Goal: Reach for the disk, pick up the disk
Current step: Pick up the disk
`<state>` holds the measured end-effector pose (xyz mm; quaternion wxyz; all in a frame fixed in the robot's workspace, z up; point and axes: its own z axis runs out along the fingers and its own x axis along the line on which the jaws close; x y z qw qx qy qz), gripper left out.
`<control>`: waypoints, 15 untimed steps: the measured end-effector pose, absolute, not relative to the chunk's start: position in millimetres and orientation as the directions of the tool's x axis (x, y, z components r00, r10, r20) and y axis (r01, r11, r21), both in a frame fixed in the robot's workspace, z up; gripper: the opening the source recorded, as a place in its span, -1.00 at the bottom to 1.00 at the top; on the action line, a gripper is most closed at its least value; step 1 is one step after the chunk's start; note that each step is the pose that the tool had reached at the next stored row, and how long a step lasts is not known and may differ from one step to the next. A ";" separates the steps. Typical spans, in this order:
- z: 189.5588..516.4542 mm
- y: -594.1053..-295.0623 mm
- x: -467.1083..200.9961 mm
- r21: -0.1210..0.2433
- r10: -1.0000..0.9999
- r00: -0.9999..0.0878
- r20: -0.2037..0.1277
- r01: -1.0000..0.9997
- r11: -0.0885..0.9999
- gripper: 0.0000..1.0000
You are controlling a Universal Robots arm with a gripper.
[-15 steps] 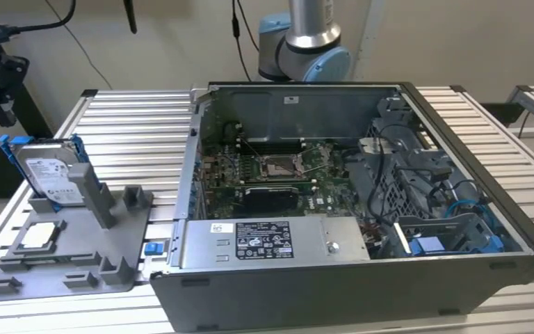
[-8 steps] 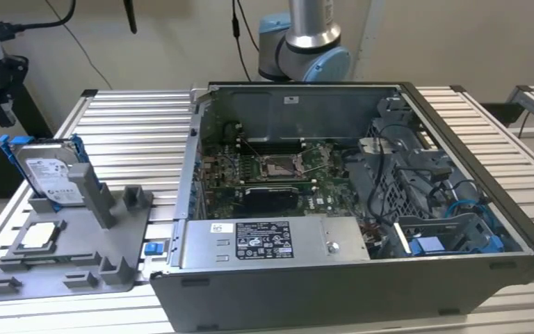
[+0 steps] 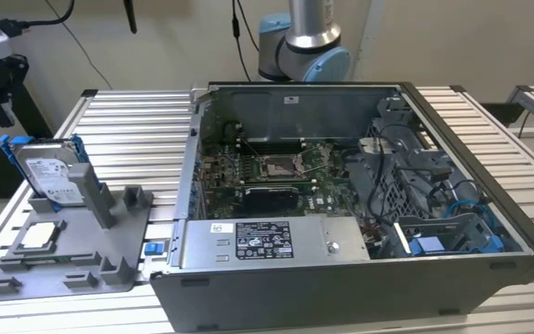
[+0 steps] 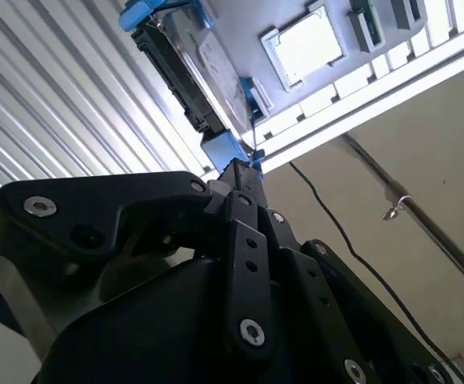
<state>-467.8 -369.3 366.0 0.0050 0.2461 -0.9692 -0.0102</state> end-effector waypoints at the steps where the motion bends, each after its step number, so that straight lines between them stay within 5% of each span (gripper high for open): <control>1: 365.9 -369.3 -467.8 0.022 -0.492 -0.871 0.005 -0.491 0.871 -1.00; 15: 366.0 -369.3 -467.8 0.018 -0.617 -0.787 0.008 -0.617 0.787 -1.00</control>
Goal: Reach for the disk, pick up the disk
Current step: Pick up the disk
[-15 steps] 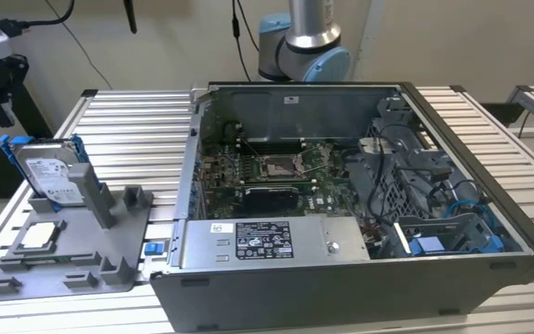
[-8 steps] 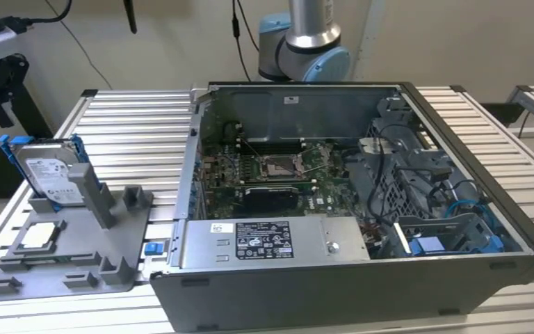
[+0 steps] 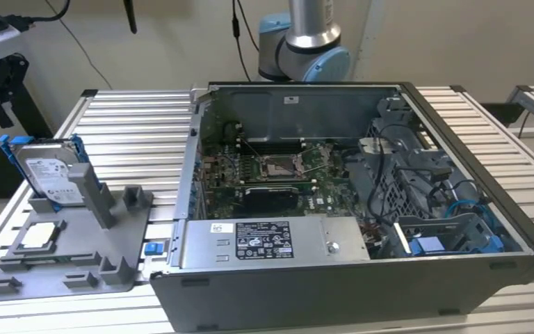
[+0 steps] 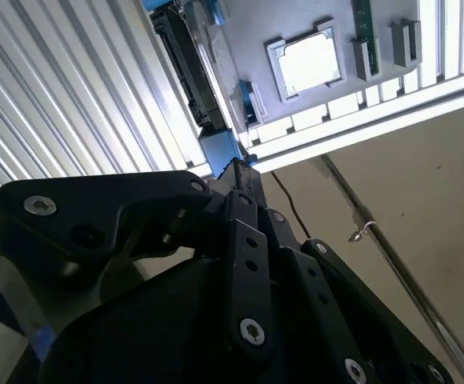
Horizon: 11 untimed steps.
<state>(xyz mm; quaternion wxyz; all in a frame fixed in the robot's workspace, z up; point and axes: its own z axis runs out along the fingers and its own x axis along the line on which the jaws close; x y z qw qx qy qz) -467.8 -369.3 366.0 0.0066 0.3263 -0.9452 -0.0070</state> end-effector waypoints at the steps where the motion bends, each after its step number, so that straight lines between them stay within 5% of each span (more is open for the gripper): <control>1: 366.0 -369.3 -467.8 0.018 -0.617 -0.787 0.008 -0.617 0.787 -1.00; 11: 366.1 -369.2 -467.7 0.015 -0.657 -0.754 0.005 -0.657 0.753 -1.00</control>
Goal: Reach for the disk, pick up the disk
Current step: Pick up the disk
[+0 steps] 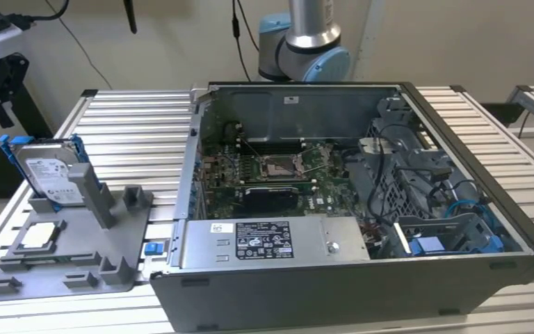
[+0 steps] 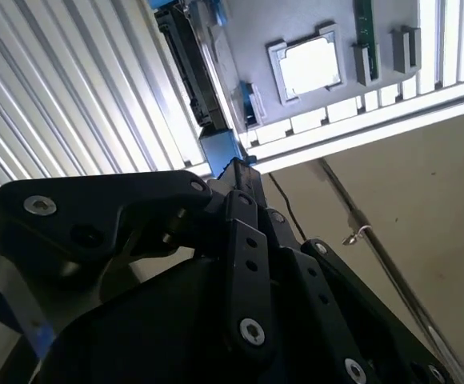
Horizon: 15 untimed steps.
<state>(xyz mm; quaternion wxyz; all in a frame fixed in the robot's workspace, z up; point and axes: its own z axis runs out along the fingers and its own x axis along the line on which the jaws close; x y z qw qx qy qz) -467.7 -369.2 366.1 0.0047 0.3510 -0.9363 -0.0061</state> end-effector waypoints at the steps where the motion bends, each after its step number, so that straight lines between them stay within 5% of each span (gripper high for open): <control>1: 366.0 -369.2 -467.7 0.014 -0.671 -0.742 0.004 -0.670 0.742 -1.00; 15: 365.9 -369.3 -467.8 0.013 -0.836 -0.549 0.003 -0.836 0.549 -1.00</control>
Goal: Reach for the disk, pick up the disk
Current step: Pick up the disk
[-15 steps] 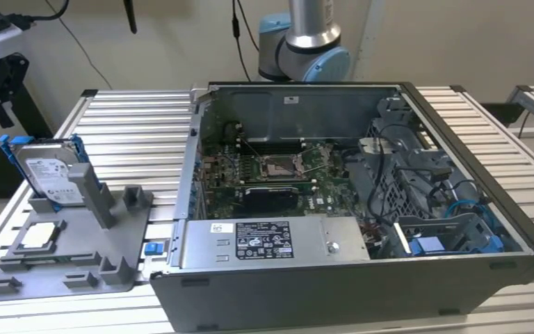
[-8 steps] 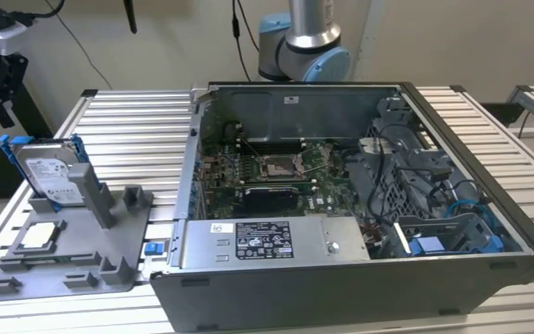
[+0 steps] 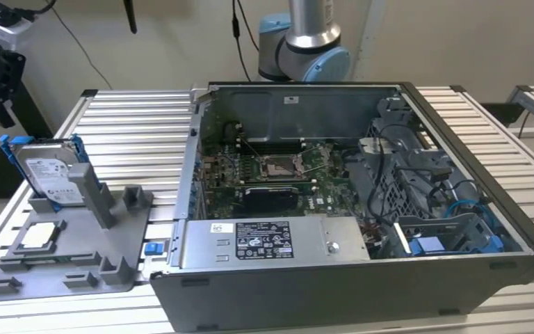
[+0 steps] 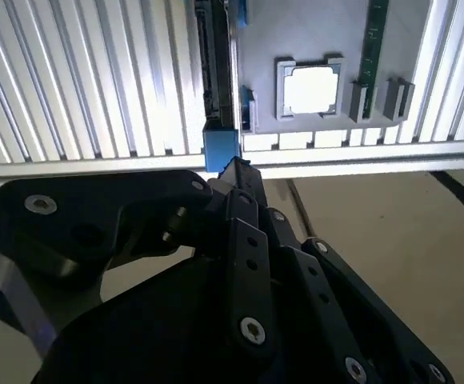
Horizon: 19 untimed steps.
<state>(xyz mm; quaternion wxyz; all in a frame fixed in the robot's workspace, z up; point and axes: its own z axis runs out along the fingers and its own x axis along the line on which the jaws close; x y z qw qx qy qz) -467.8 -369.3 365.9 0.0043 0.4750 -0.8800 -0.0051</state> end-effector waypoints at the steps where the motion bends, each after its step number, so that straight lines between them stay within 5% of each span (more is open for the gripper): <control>1: 365.9 -369.2 -467.7 0.013 -0.846 -0.533 0.002 -0.846 0.533 -1.00; 19: 365.8 -369.2 -467.7 -0.005 -0.973 -0.233 -0.005 -0.973 0.233 -1.00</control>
